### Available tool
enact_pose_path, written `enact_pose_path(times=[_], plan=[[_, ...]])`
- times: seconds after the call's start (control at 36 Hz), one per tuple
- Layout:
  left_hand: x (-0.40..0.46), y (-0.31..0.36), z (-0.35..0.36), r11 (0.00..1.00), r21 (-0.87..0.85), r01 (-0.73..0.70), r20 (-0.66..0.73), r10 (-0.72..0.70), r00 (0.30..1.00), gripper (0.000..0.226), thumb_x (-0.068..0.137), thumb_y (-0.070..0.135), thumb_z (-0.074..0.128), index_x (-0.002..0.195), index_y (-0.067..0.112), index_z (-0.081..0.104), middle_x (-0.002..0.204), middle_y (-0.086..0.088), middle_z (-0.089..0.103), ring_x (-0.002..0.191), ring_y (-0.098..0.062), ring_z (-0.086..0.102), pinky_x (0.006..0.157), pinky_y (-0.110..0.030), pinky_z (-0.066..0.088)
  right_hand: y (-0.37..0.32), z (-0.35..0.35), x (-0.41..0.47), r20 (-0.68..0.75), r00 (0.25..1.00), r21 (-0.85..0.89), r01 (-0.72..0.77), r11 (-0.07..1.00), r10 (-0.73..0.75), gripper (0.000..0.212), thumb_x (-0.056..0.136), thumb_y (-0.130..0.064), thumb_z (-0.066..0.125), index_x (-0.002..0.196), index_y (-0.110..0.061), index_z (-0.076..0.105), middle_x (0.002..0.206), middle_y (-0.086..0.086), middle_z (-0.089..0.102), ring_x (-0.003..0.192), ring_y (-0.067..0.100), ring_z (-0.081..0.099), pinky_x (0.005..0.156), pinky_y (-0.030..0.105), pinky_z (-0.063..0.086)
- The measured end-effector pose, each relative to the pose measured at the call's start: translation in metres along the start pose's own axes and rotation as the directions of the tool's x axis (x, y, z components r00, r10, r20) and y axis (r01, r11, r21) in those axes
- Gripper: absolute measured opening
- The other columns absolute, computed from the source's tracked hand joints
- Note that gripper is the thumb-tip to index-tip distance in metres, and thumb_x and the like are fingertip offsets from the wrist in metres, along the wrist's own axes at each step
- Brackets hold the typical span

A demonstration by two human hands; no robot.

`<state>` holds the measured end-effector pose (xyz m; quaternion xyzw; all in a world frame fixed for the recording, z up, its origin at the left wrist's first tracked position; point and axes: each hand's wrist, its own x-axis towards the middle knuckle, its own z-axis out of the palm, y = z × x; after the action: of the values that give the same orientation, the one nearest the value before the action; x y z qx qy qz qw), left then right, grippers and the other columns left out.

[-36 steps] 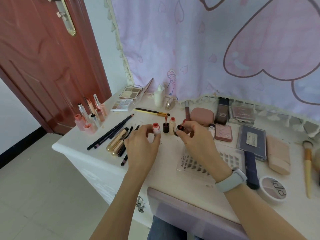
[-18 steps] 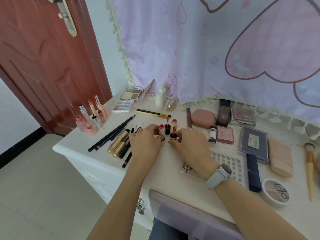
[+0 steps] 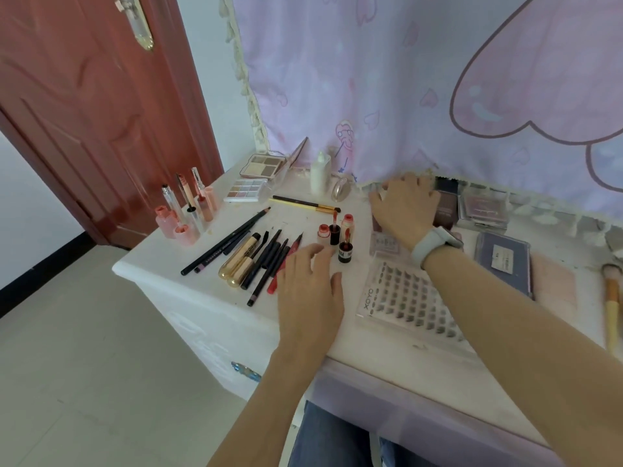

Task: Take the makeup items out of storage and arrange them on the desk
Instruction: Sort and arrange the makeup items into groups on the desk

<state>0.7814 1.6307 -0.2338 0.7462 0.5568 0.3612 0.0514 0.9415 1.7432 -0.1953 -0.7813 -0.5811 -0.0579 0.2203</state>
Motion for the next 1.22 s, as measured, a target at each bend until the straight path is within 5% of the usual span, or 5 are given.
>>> enact_pose_path(times=[0.28, 0.61, 0.89, 1.06, 1.22], plan=[[-0.003, -0.006, 0.006, 0.997, 0.048, -0.061, 0.086, 0.057, 0.995, 0.016, 0.087, 0.013, 0.061, 0.099, 0.01, 0.07, 0.106, -0.006, 0.067, 0.104, -0.026, 0.058, 0.089, -0.041, 0.043, 0.007, 0.031, 0.023, 0.173, 0.983, -0.252, 0.098, 0.963, -0.055, 0.035, 0.085, -0.031, 0.044, 0.109, -0.01, 0.058, 0.125, 0.013, 0.051, 0.121, 0.031, 0.037, 0.093, 0.046, 0.028], [-0.003, -0.008, 0.007, 0.998, 0.035, -0.053, 0.083, 0.05, 0.995, 0.018, 0.089, 0.016, 0.058, 0.102, 0.011, 0.069, 0.109, -0.004, 0.066, 0.106, -0.024, 0.056, 0.092, -0.038, 0.041, 0.007, -0.001, 0.027, 0.033, 0.995, 0.15, -0.1, 0.984, 0.096, 0.034, 0.087, -0.035, 0.047, 0.085, -0.004, 0.062, 0.093, 0.013, 0.058, 0.1, 0.032, 0.05, 0.085, 0.041, 0.036], [-0.005, -0.011, 0.006, 1.0, -0.005, -0.007, 0.087, 0.007, 0.996, 0.02, 0.091, 0.017, 0.056, 0.106, 0.011, 0.069, 0.111, -0.003, 0.066, 0.108, -0.02, 0.055, 0.095, -0.031, 0.039, 0.005, -0.06, -0.018, 0.093, 0.975, 0.913, -0.165, 0.374, 0.201, 0.041, 0.094, -0.008, 0.036, 0.132, -0.022, 0.038, 0.075, -0.002, 0.046, 0.052, 0.008, 0.041, 0.043, 0.015, 0.037], [-0.004, -0.008, 0.002, 0.995, -0.099, 0.011, 0.051, -0.006, 0.999, 0.024, 0.092, 0.013, 0.055, 0.113, 0.01, 0.064, 0.11, -0.003, 0.066, 0.102, -0.019, 0.059, 0.091, -0.032, 0.046, -0.002, -0.09, -0.08, 0.167, 0.986, 0.983, -0.167, 0.078, 0.012, 0.022, 0.101, -0.016, 0.035, 0.093, -0.026, 0.053, 0.043, -0.014, 0.026, 0.034, 0.002, 0.02, 0.032, 0.014, 0.022], [-0.014, 0.006, -0.023, 0.756, -0.65, 0.076, -0.078, -0.167, 0.983, 0.025, 0.092, 0.023, 0.05, 0.112, 0.039, 0.052, 0.099, 0.015, 0.067, 0.09, -0.003, 0.063, 0.076, -0.011, 0.047, 0.009, -0.088, -0.15, 0.348, 0.899, 0.937, -0.329, 0.117, -0.265, 0.017, 0.098, -0.016, 0.04, 0.091, -0.011, 0.054, 0.053, -0.001, 0.031, 0.039, 0.006, 0.024, 0.035, 0.016, 0.023]])
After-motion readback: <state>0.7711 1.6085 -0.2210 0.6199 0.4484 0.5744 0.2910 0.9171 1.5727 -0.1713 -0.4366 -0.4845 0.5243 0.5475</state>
